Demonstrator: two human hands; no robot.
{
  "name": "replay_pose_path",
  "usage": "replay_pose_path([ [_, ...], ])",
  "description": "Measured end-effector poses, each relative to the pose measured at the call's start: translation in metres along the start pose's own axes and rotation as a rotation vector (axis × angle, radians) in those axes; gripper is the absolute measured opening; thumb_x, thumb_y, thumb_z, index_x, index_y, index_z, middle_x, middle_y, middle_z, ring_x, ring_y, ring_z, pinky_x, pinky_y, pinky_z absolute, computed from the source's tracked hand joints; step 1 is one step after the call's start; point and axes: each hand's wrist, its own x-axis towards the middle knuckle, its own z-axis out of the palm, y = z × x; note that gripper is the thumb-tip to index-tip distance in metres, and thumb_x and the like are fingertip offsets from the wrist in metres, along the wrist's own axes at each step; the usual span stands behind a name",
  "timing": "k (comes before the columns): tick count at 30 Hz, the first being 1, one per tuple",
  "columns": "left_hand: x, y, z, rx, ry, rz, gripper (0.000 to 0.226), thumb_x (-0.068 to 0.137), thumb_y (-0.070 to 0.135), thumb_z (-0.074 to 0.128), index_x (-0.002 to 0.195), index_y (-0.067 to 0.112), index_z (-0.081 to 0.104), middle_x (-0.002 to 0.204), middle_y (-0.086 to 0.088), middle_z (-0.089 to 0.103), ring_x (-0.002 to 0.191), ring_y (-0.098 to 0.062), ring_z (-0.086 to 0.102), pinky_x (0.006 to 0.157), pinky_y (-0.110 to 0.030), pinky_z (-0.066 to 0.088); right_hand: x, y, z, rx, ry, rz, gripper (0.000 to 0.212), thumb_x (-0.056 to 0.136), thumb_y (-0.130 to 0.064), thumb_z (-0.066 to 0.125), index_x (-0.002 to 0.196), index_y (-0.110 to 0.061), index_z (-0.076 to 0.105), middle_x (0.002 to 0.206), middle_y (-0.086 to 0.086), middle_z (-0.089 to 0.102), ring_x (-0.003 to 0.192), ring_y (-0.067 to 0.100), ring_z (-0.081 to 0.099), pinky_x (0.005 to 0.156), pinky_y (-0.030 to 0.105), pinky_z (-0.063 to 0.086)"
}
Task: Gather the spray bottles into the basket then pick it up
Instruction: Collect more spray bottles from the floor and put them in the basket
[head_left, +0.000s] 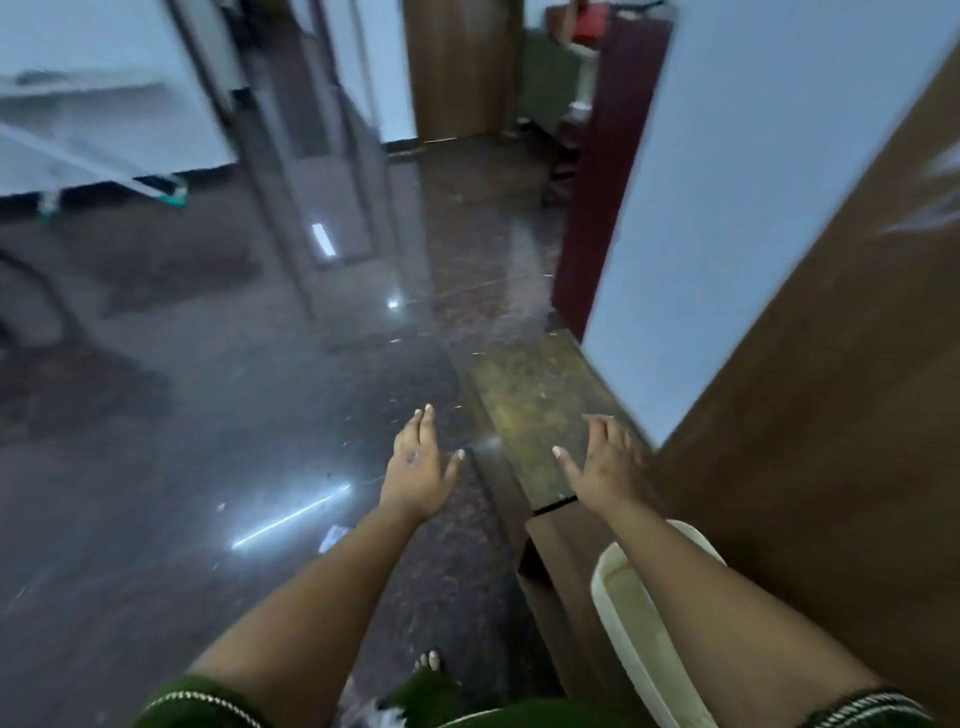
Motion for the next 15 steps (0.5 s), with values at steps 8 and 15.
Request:
replay_pose_path([
  [8, -0.115, -0.152, -0.078, 0.000, 0.167, -0.560, 0.075, 0.096, 0.040, 0.045, 0.152, 0.005, 0.009, 0.158, -0.016, 0.016, 0.146, -0.032, 0.015, 0.116, -0.042, 0.021, -0.005, -0.141, 0.071, 0.124, -0.231, -0.328, 0.064, 0.083, -0.043, 0.063, 0.136, -0.014, 0.041, 0.135, 0.014, 0.043, 0.122, 0.033, 0.044, 0.102, 0.045, 0.040],
  [15, -0.171, -0.210, -0.095, -0.074, 0.187, -0.783, 0.078, 0.096, 0.043, 0.045, 0.151, 0.005, 0.006, 0.157, -0.017, 0.015, 0.146, -0.035, 0.012, 0.115, -0.046, 0.024, -0.028, -0.232, 0.140, 0.037, -0.454, -0.505, 0.061, 0.088, -0.044, 0.055, 0.140, -0.021, 0.031, 0.140, 0.008, 0.034, 0.130, 0.028, 0.034, 0.108, 0.044, 0.036],
])
